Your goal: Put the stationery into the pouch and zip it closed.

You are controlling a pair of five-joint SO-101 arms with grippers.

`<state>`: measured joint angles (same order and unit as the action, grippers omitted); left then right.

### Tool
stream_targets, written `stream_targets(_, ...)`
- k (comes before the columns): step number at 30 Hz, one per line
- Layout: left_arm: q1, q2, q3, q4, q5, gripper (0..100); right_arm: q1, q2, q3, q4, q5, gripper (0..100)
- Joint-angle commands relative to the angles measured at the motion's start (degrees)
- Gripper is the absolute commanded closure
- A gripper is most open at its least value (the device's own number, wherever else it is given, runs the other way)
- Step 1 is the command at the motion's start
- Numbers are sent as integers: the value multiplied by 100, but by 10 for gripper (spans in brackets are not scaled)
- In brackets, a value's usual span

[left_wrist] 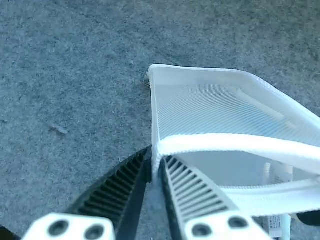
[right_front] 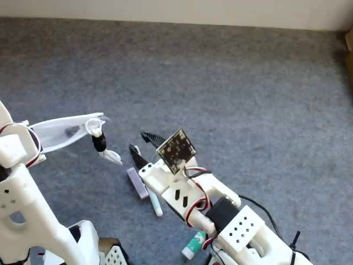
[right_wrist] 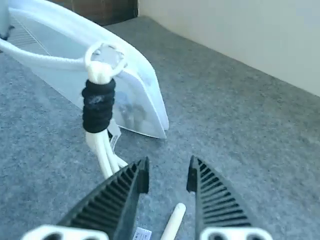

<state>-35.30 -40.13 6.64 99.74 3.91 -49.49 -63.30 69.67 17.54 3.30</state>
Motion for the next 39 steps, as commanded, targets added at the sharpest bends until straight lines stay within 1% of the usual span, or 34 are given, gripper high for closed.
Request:
stream_targets(1, -84, -40, -22, -132, -18, 993, 154, -92, -505, 312, 97, 882)
stream_targets(5, -66, -40, -22, -132, -18, 993, 127, 198, -541, 356, 97, 883)
stream_targets(8, -66, -40, -22, -132, -18, 993, 145, 1007, -866, 382, 79, 883)
stream_targets(13, -66, -40, -22, -114, -18, 993, 136, 2492, -1727, 971, 62, 883)
stream_targets(18, -57, -40, -22, -114, -18, 993, 127, 3732, -2422, 1095, -519, 883)
stream_targets(22, -57, -40, -22, -114, -18, 993, 127, 4462, -2738, 1095, -563, 883)
stream_targets(34, -57, -40, -22, -97, -18, 993, 127, 5684, -3248, 1095, -536, 883)
stream_targets(39, -57, -40, -13, -97, -18, 993, -4, 6149, -3468, 1253, -536, 883)
